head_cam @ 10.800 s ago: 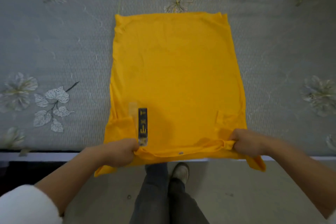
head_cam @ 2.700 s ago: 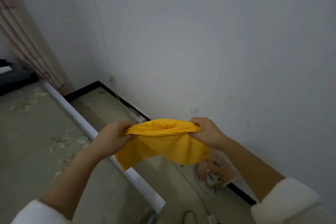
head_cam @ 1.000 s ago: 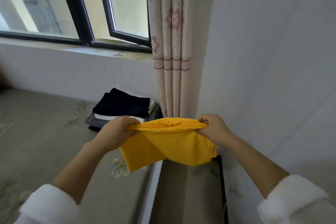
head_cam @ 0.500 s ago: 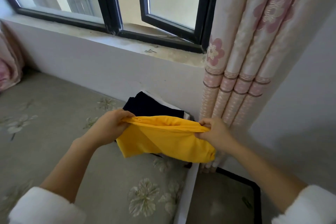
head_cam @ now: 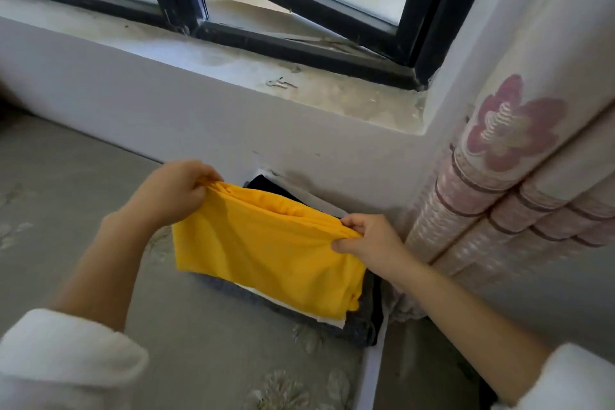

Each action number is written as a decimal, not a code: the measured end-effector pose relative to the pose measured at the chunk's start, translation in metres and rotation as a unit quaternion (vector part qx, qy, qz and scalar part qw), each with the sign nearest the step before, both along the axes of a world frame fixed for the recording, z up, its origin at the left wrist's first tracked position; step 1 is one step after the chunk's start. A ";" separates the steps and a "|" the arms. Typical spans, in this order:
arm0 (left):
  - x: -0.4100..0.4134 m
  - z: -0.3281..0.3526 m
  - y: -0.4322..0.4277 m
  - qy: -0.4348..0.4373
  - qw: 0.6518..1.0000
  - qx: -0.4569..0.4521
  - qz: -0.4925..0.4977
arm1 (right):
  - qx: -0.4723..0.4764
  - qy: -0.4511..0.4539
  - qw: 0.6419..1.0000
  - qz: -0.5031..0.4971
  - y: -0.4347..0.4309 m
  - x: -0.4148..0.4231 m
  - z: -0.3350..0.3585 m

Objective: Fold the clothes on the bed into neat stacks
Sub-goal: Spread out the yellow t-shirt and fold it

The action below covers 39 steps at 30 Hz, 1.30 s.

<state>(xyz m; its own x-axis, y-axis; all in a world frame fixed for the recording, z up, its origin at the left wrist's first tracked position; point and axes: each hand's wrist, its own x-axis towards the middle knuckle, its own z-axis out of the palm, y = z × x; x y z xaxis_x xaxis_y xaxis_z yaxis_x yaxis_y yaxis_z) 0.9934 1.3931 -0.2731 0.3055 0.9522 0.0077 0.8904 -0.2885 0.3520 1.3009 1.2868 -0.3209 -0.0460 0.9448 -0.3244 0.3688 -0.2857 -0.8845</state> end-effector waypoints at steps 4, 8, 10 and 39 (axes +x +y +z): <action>0.031 -0.046 0.056 0.049 0.997 -0.062 -0.017 | -0.026 -0.074 0.996 -0.035 0.042 0.008 -0.037; 0.055 -0.089 0.096 0.066 0.996 -0.052 -0.026 | -0.037 -0.130 0.988 -0.071 0.079 0.019 -0.073; 0.062 -0.107 0.111 0.054 0.997 -0.038 -0.026 | -0.043 -0.147 0.984 -0.088 0.091 0.024 -0.090; 0.105 -0.226 0.015 0.029 0.977 -0.162 0.139 | -0.074 -0.394 0.898 0.183 0.029 0.004 -0.166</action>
<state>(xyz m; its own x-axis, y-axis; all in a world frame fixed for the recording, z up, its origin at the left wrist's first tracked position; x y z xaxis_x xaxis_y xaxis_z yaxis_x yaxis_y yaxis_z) 1.0985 1.4083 -0.4994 0.0262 0.9479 -0.3174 0.9399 0.0848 0.3308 1.3045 1.3158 -0.4872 -0.0461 0.8572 -0.5129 0.9563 -0.1105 -0.2706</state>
